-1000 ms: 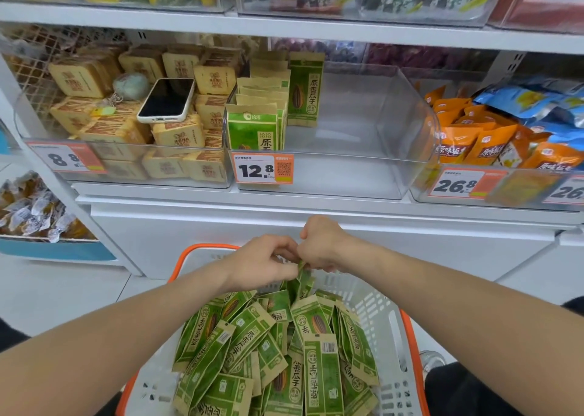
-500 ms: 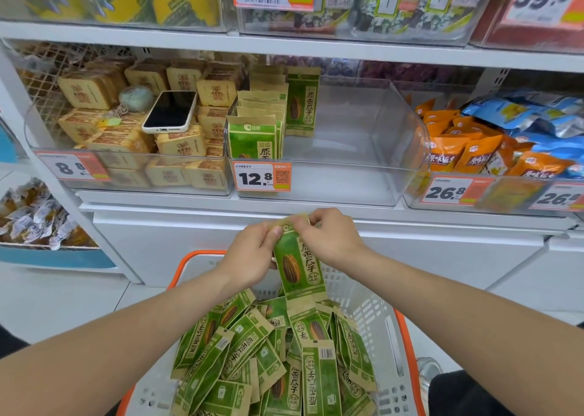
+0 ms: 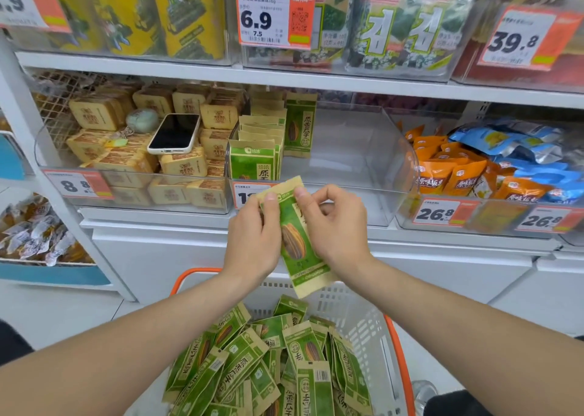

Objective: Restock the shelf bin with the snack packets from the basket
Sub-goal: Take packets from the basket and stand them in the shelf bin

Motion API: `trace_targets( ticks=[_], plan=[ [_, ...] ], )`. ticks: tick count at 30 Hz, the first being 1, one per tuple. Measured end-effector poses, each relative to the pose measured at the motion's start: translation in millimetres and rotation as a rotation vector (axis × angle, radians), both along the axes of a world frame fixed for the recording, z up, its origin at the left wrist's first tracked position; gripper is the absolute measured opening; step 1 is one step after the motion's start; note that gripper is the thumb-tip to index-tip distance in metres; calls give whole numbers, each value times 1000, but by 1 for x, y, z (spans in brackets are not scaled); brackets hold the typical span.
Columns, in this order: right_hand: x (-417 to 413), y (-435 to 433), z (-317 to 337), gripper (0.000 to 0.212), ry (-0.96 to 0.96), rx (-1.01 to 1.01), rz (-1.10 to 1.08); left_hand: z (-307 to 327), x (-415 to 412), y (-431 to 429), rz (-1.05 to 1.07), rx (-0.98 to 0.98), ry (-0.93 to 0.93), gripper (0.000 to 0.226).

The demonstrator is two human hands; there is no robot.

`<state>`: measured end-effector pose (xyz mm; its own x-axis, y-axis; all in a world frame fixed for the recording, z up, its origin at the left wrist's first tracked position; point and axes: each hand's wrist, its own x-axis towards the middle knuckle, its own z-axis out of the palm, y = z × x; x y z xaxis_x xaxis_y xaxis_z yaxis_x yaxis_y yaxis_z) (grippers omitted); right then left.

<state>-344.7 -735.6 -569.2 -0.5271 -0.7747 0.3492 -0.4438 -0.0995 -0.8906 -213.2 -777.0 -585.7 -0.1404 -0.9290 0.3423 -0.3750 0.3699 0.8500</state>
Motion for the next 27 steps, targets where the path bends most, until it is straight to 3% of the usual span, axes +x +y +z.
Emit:
trace_targets(
  ticks=[3,6,10,14,16,19,22,27],
  plan=[
    [-7,-6,23,41,86,-47,-22,21,-6,-6,-49,-54,-2,40],
    [-8,-10,38,36,47,10,-67,43,-10,-16,-25,-194,-3,40],
    [-22,-27,53,66,144,222,-63,64,-14,-30,63,-350,-83,42],
    [-57,-60,55,62,-90,231,-188,68,-9,-46,125,-604,-356,14],
    [-71,-80,55,56,-216,201,-204,62,-6,-57,181,-675,-563,30],
    [-83,-109,55,39,-305,152,-176,51,-3,-71,214,-646,-679,62],
    [-87,-134,54,39,-245,196,-143,43,0,-83,194,-630,-631,79],
    [-87,-174,46,60,-71,348,-103,37,-2,-95,132,-570,-307,87]
  ],
)
